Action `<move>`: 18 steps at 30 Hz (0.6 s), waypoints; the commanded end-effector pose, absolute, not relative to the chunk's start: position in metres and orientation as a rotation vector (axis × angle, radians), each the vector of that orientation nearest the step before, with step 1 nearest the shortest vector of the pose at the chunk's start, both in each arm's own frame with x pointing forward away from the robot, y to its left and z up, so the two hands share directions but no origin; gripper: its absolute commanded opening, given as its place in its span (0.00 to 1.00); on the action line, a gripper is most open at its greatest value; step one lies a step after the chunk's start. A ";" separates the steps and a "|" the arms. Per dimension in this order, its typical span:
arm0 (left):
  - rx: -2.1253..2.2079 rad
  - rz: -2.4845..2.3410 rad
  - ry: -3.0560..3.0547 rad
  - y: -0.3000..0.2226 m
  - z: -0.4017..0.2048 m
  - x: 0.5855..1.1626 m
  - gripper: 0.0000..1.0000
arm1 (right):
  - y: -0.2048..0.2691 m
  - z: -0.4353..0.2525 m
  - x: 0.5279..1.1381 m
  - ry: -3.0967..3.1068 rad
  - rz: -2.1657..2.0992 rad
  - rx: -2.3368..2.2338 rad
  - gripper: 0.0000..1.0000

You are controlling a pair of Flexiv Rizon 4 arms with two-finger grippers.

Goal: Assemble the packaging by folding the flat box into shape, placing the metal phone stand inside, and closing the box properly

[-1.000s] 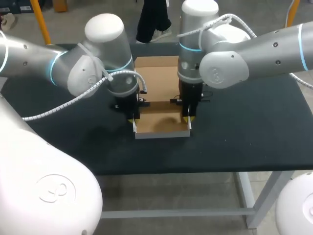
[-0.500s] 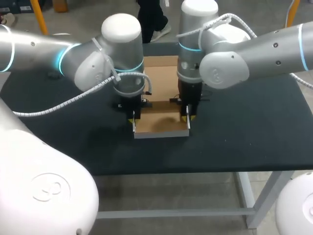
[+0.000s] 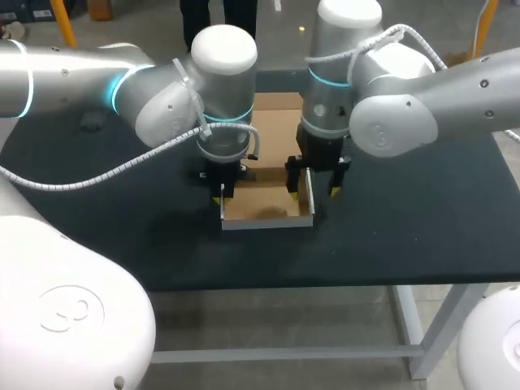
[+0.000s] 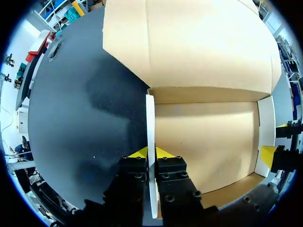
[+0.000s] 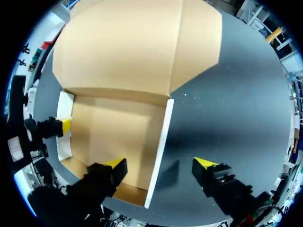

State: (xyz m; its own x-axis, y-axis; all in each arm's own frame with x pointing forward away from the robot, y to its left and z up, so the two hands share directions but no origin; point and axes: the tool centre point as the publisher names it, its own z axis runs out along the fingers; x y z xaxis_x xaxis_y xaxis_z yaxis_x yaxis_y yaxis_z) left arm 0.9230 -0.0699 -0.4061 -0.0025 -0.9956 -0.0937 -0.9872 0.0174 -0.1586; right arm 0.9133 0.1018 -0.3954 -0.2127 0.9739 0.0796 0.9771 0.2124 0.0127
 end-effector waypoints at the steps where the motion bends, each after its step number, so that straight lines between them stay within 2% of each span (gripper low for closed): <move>1: -2.019 0.073 2.010 -0.070 -0.407 0.922 0.00 | 0.085 -0.384 0.901 -2.452 -0.238 -1.861 1.00; 6: -2.018 0.066 2.006 -0.068 -0.407 0.921 0.00 | 0.074 -0.375 0.897 -2.520 -0.374 -1.696 1.00; 11: -2.018 0.063 2.005 -0.068 -0.407 0.921 0.00 | 0.065 -0.362 0.891 -2.648 -0.492 -1.318 1.00; 18: -2.024 0.049 2.003 -0.065 -0.404 0.920 0.00 | 0.065 -0.362 0.891 -2.648 -0.492 -1.318 1.00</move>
